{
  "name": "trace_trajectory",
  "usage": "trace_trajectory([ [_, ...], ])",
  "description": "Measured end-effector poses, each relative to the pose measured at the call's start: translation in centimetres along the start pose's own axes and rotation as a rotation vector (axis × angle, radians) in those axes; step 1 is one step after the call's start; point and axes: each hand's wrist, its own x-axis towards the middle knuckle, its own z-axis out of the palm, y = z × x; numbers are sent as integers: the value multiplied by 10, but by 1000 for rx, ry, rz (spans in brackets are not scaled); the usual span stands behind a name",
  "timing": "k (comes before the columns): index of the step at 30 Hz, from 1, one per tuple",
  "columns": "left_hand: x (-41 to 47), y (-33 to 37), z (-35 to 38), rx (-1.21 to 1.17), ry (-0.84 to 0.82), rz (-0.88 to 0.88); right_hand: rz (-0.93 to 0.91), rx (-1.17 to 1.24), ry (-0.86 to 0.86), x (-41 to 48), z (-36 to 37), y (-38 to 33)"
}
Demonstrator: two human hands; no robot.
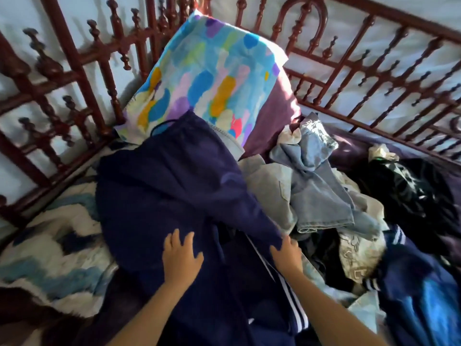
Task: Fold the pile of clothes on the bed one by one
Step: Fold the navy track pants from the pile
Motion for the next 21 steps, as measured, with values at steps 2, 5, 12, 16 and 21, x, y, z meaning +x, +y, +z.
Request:
trace_trajectory([
  [2,-19,9,39,46,-146,29,155,-31,10,-26,18,55],
  [5,-40,20,76,140,-315,93,294,12,-89,-53,32,110],
  [12,-78,39,106,124,-521,25,154,191,-171,-57,32,136],
  [16,-92,73,104,-124,-509,-57,55,173,71,-66,4,141],
  [21,-115,126,89,-635,-517,-131,-144,446,398,-96,-55,137],
])
